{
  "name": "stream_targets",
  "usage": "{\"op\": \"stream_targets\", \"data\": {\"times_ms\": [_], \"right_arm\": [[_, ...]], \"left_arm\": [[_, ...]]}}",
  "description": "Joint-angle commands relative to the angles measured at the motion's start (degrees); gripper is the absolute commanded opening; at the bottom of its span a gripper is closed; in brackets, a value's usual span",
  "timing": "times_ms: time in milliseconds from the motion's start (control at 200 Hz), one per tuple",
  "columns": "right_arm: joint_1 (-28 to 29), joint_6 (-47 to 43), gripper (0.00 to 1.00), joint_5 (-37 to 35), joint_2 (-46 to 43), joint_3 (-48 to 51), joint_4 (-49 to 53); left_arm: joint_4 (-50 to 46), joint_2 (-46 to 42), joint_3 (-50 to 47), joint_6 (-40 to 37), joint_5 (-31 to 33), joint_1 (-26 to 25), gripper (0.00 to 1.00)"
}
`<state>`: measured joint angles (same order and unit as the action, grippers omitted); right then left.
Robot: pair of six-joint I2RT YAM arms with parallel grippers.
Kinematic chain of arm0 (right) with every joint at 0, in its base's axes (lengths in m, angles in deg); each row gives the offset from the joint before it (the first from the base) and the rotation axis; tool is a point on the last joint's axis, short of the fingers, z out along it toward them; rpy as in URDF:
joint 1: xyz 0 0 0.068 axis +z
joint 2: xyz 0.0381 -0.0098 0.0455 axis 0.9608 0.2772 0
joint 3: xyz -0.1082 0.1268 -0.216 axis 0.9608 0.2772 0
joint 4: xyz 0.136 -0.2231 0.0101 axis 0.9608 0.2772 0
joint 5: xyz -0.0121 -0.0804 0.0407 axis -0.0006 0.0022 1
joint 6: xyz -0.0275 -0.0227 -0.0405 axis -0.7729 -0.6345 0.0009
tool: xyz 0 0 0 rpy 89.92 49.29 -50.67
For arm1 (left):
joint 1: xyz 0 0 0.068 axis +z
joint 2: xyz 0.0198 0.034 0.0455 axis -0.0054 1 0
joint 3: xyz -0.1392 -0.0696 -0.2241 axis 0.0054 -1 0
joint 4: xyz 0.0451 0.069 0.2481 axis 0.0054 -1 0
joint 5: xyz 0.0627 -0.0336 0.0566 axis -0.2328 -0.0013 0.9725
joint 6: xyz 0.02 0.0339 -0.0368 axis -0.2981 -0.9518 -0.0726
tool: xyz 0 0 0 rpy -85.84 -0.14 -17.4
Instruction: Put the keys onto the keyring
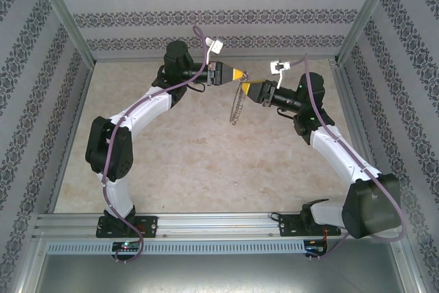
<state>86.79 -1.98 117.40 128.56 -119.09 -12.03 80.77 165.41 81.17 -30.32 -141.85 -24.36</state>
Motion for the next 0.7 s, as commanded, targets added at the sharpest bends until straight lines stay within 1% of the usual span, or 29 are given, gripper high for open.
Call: {"op": "stream_targets", "data": {"times_ms": [0,80,200,385,695], "right_arm": [[0.55,-1.26,0.30,1.42,-0.02,-1.76,-2.11],[0.55,-1.26,0.21,1.68,-0.10,-1.50,-2.03],[0.71,-1.43,0.00,2.45,-0.36,-0.98,-1.81],[2.07,-2.35,0.00,2.33,-0.76,-1.01,-1.08],[5.17,-4.53,0.00,-0.96,0.40,-2.86,0.80]], "left_arm": [[4.48,-0.19,-0.23,0.62,0.14,-0.72,0.00],[4.63,-0.28,-0.26,0.72,0.15,-0.72,0.00],[4.82,-0.21,-0.41,0.84,0.62,-0.73,0.00],[6.55,-0.01,-1.03,2.03,1.05,-0.71,0.00],[9.30,-0.27,-2.84,3.60,1.39,-0.66,0.00]]}}
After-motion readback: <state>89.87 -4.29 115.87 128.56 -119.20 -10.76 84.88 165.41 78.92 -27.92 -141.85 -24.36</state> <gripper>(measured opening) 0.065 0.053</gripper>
